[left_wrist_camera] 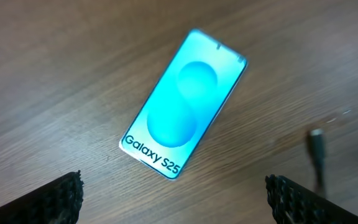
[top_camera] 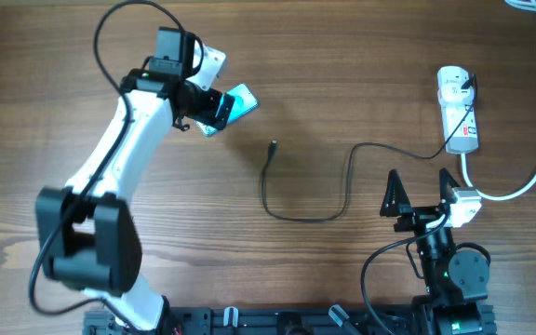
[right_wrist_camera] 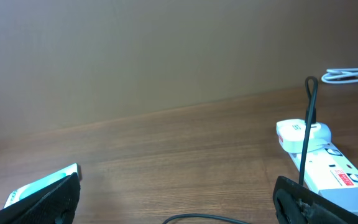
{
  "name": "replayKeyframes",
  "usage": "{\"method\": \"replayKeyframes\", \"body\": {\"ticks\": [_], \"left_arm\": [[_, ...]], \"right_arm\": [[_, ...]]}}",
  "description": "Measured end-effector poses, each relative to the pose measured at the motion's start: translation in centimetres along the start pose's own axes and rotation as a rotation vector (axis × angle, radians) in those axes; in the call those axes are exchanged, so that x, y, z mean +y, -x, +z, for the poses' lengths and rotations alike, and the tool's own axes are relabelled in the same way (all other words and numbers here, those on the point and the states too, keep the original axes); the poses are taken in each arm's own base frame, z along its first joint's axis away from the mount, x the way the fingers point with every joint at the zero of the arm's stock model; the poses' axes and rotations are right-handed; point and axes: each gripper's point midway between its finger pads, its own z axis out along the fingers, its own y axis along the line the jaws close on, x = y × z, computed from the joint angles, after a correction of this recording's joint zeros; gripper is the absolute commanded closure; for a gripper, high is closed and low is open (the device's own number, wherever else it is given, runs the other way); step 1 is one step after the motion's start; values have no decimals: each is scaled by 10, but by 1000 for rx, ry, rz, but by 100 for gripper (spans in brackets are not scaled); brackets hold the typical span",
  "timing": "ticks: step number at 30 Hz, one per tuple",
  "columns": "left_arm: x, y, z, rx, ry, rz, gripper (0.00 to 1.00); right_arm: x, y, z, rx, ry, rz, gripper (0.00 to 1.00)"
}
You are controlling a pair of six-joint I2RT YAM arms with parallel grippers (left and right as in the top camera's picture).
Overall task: Plug charger to phone and switch on socket
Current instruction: 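Reach the left gripper to the blue phone and grasp it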
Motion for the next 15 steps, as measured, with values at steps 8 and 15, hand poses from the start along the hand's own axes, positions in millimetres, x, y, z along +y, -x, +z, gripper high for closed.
{"method": "replayKeyframes", "body": {"ticks": [8,15], "left_arm": [[2,-13,45,66,-10,90,0],[8,4,60,-1,19,172,0]], "right_arm": [[0,0,0,0,0,0,0],[0,0,0,0,0,0,0]]}}
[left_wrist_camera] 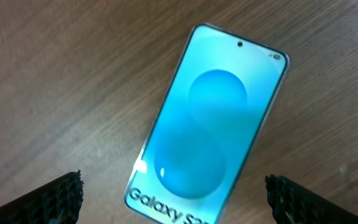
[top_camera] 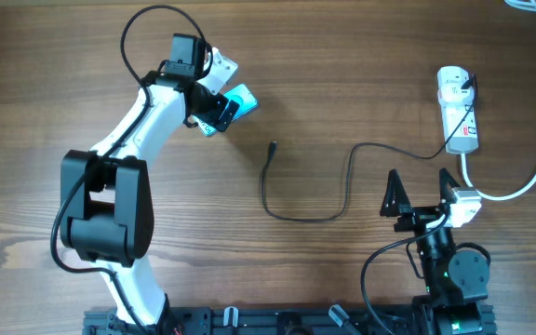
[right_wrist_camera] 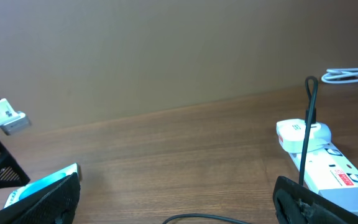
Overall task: Plug charger to phone and switch on socket
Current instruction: 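Reach the left gripper to the blue phone and grasp it, then lift the phone with the left gripper and tilt it upright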
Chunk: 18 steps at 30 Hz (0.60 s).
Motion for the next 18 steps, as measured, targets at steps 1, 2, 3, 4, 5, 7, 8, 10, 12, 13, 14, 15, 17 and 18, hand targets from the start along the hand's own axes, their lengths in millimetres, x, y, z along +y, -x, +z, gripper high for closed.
{"method": "replayKeyframes", "body": {"ticks": [1,2,3,4,5,7,8,10,12,13,14,15,17,18], "left_arm": [[1,1,1,-2,4,9,0],[1,1,2,-4,5,26,0],[1,0,4,0,6,41,0],[0,0,5,3,5,49,0],[0,-2,7,8,6,59,0],[0,-6,13,24,3,84,0],[-1,-9,17,37,0,96,0],[-1,-14,22,54,-1,117,0],[-1,-15,23,62,2,135,0],[0,-16,23,64,5,140,0],[0,-17,23,68,3,148,0],[-1,-17,23,72,1,155,0],[-2,-18,22,80,-5,174,0],[-2,-18,22,81,-6,177,0]], "right_arm": [[0,0,0,0,0,0,0],[0,0,0,0,0,0,0],[0,0,0,0,0,0,0],[0,0,0,0,0,0,0],[0,0,0,0,0,0,0],[0,0,0,0,0,0,0],[0,0,0,0,0,0,0],[0,0,0,0,0,0,0],[0,0,0,0,0,0,0],[0,0,0,0,0,0,0],[0,0,0,0,0,0,0],[0,0,0,0,0,0,0],[0,0,0,0,0,0,0],[0,0,0,0,0,0,0]]}}
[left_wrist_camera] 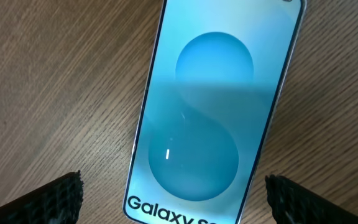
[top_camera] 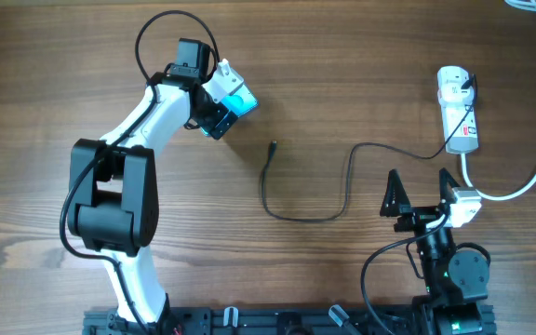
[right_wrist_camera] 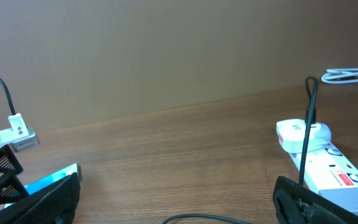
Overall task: Plug charger to phone and switch on socket
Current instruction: 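Lift the phone with the left gripper and tilt it upright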
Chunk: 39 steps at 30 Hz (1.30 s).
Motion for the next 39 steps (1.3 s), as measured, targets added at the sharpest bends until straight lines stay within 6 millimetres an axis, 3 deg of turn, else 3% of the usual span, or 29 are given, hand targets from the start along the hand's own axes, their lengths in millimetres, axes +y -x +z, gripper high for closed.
{"method": "replayKeyframes", "body": {"ticks": [14,39], "left_arm": [[-15,21,24,37,-44,77,0],[-18,7,30,73,-150,4,2]], "right_arm": [[0,0,0,0,0,0,0],[0,0,0,0,0,0,0]]}}
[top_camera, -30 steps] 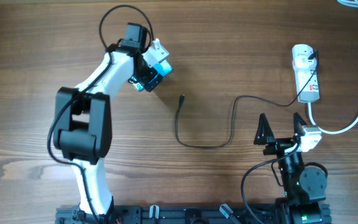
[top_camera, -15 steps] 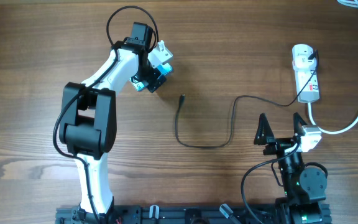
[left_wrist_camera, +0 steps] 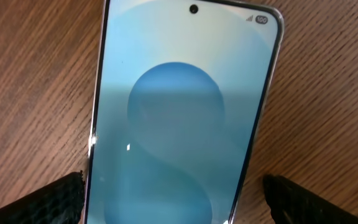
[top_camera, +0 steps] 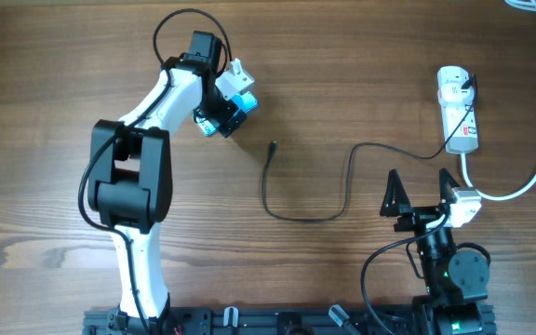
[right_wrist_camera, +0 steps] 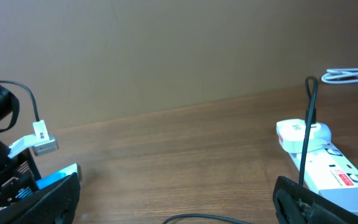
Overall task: Plug charger to phone and switch on socket
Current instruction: 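Lift the phone with the left gripper and tilt it upright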
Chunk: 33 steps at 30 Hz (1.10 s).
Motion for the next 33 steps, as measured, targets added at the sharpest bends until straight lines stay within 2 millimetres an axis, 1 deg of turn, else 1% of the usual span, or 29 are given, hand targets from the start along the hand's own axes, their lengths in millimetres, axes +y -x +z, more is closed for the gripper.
{"method": "replayKeyframes", "body": {"ticks": [8,17,23,33], "left_arm": [[4,-8,0,2,-26,-31,2],[5,-9,1,12,-26,-34,8],[6,-9,1,14,-23,-49,12],[8,-9,1,18,-16,-86,27]], "right_arm": [[0,0,0,0,0,0,0],[0,0,0,0,0,0,0],[0,0,0,0,0,0,0],[0,0,0,0,0,0,0]]}}
